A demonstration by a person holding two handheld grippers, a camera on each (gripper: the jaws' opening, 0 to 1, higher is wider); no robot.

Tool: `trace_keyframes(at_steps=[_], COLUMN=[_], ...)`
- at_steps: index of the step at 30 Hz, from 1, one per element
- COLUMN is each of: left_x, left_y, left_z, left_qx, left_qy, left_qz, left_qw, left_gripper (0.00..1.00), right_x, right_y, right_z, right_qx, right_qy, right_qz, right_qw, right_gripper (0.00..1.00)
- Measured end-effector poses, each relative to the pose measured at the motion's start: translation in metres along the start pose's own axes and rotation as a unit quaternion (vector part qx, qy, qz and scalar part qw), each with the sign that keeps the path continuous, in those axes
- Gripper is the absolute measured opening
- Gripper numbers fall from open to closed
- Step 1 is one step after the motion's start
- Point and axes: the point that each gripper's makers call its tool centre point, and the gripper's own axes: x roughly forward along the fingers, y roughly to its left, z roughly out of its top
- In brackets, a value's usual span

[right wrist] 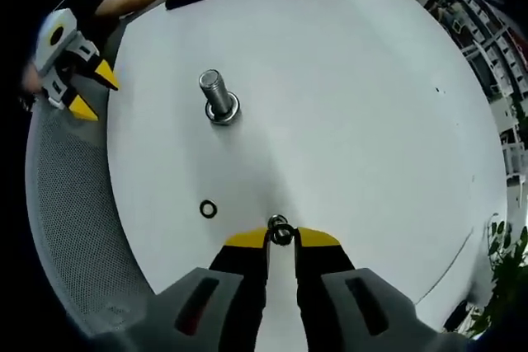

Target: Place the washer onto the threaded stud by aligning its center hole with the stud, sliding it down to the base, and recovering from edge contact or off-axis alignment until the washer reaches the visible bottom stop.

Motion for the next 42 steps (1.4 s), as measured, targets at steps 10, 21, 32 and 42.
trace_keyframes(at_steps=[10, 21, 32, 42], left_x=[0.0, 0.001, 0.0, 0.0], left_y=[0.0, -0.002, -0.001, -0.001], left_z=[-0.001, -0.003, -0.002, -0.002], left_qx=[-0.001, -0.001, -0.004, -0.004], left_qy=[0.003, 0.006, 0.006, 0.004], left_qz=[0.0, -0.003, -0.002, -0.004], left_qw=[1.0, 1.0, 1.0, 1.0], left_gripper=[0.25, 0.25, 0.25, 0.25], right_x=[0.015, 0.029, 0.029, 0.029], right_y=[0.0, 0.006, 0.008, 0.01], right_z=[-0.003, -0.013, -0.012, -0.016], right_qx=[-0.001, 0.005, 0.016, 0.02], right_qy=[0.014, 0.025, 0.02, 0.023], right_qz=[0.008, 0.013, 0.015, 0.013], right_qw=[0.9999, 0.9996, 0.9996, 0.9995], right_gripper=[0.14, 0.14, 0.15, 0.22])
